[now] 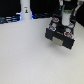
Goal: Open the kcup holder, insert the kcup into the holder, and close the kcup holder
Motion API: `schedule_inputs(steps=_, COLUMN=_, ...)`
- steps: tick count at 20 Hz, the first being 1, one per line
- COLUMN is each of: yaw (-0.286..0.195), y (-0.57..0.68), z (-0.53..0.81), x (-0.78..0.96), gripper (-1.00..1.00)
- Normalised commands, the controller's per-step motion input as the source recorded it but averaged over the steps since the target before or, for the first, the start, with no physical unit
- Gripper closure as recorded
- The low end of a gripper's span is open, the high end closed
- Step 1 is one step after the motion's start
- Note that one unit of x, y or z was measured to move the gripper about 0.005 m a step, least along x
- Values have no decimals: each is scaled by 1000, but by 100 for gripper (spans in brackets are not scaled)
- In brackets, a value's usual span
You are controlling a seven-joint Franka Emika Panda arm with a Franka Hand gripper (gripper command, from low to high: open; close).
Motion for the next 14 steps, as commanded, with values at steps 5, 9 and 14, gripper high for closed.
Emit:
schedule_inputs(steps=5, yaw=113, y=258, z=-77, x=-376, gripper=100)
schedule_inputs(steps=9, yaw=74, y=60, z=-167, x=-271, gripper=100)
schedule_inputs(steps=14, yaw=39, y=11, z=-184, x=-209, gripper=100)
